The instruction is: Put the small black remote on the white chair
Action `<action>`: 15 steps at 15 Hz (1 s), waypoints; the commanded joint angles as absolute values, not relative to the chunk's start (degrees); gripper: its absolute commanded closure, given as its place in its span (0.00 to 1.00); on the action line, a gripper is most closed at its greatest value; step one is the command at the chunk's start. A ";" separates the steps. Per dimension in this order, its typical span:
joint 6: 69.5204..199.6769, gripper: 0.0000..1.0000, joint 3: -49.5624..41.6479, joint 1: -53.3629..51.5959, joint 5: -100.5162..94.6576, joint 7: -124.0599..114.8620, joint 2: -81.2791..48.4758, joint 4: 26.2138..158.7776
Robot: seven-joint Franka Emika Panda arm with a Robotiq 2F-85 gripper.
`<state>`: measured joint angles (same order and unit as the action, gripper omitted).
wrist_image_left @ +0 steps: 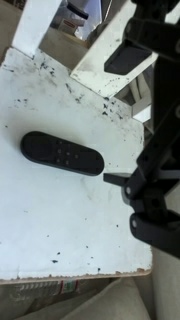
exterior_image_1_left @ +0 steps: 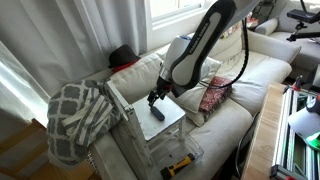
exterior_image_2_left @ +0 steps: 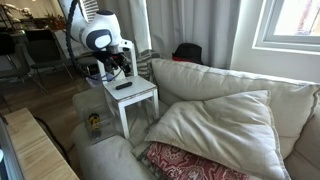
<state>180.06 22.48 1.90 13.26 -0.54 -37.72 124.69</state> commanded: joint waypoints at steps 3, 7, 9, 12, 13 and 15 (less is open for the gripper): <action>175.72 0.00 29.36 7.79 13.78 -1.11 -17.14 140.90; 170.22 0.00 38.44 13.98 18.95 1.29 -5.48 146.21; 167.14 0.00 40.55 14.86 22.28 2.54 -0.49 147.06; 169.88 0.00 38.45 12.87 19.04 0.49 -4.72 144.26; 169.88 0.00 38.42 12.87 19.02 0.49 -4.93 144.23; 169.89 0.00 38.20 12.97 18.97 0.50 -5.81 144.10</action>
<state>169.89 38.19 12.97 18.97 0.50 -5.82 144.10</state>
